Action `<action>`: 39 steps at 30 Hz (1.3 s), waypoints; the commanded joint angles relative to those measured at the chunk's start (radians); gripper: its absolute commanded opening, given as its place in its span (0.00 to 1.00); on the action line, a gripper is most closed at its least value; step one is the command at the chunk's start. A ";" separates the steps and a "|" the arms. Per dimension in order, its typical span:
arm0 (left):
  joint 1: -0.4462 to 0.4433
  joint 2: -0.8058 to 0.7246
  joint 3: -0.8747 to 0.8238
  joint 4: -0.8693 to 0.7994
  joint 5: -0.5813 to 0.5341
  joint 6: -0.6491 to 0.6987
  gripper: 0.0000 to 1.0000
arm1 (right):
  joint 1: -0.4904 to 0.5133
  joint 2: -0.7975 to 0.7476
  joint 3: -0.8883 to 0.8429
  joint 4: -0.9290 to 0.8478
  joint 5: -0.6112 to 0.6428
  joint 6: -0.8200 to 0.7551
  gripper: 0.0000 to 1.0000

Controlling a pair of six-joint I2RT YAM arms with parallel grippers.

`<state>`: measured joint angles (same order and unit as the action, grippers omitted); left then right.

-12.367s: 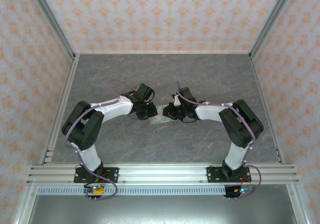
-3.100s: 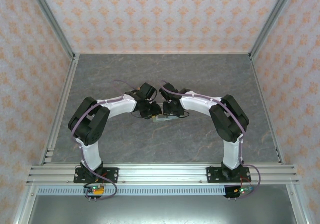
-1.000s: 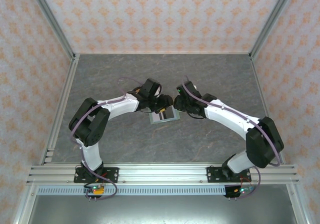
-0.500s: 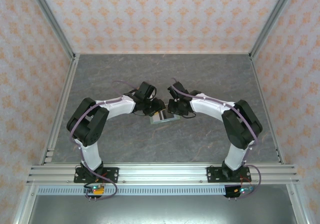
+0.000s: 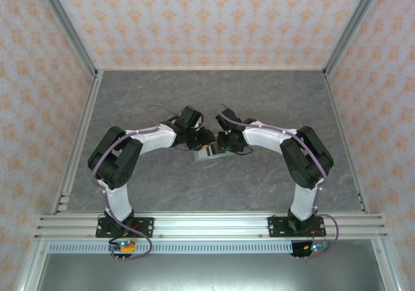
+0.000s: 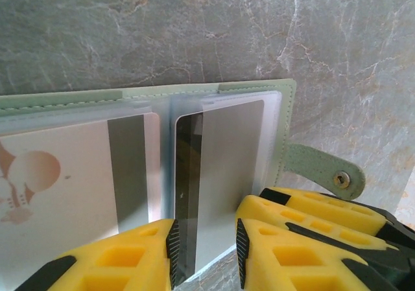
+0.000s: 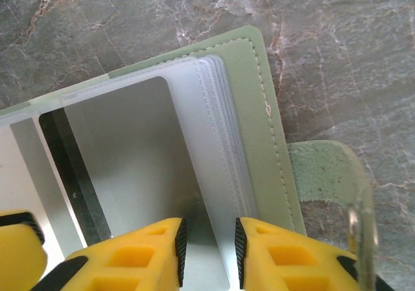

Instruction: Take the credit cards out of the card holder

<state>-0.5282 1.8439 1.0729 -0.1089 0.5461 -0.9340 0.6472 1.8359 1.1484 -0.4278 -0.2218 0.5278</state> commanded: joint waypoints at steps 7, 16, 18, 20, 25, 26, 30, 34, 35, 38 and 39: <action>0.000 0.037 -0.020 0.026 0.018 0.018 0.29 | -0.001 0.029 0.007 -0.012 -0.006 0.001 0.26; -0.001 0.043 -0.032 0.098 0.065 0.031 0.24 | -0.001 0.030 0.002 -0.003 -0.028 0.000 0.23; -0.001 0.036 -0.037 0.114 0.077 0.035 0.24 | -0.001 0.033 0.003 -0.004 -0.028 0.000 0.23; -0.002 0.027 -0.044 0.130 0.086 0.037 0.23 | -0.001 0.036 0.005 -0.005 -0.028 0.000 0.22; -0.002 0.004 -0.062 0.156 0.094 0.044 0.21 | -0.001 0.042 0.007 -0.011 -0.024 0.002 0.22; -0.001 0.001 -0.063 0.152 0.092 0.045 0.21 | -0.001 0.045 0.007 -0.013 -0.023 0.003 0.21; -0.002 -0.021 -0.069 0.103 0.041 0.062 0.21 | -0.001 0.049 0.010 -0.020 -0.016 0.003 0.20; -0.001 -0.055 -0.085 0.061 -0.016 0.073 0.21 | -0.001 0.049 0.008 -0.025 -0.010 0.002 0.19; -0.005 -0.062 -0.089 0.053 -0.027 0.076 0.21 | -0.001 0.048 0.007 -0.027 -0.011 0.002 0.19; -0.016 -0.086 -0.104 0.024 -0.067 0.088 0.22 | -0.001 0.041 -0.002 -0.029 -0.014 0.004 0.19; -0.020 -0.090 -0.111 0.027 -0.072 0.088 0.22 | -0.001 0.037 -0.007 -0.031 -0.016 0.003 0.19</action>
<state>-0.5327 1.7962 0.9840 -0.0372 0.5388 -0.8776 0.6468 1.8450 1.1503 -0.4252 -0.2409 0.5278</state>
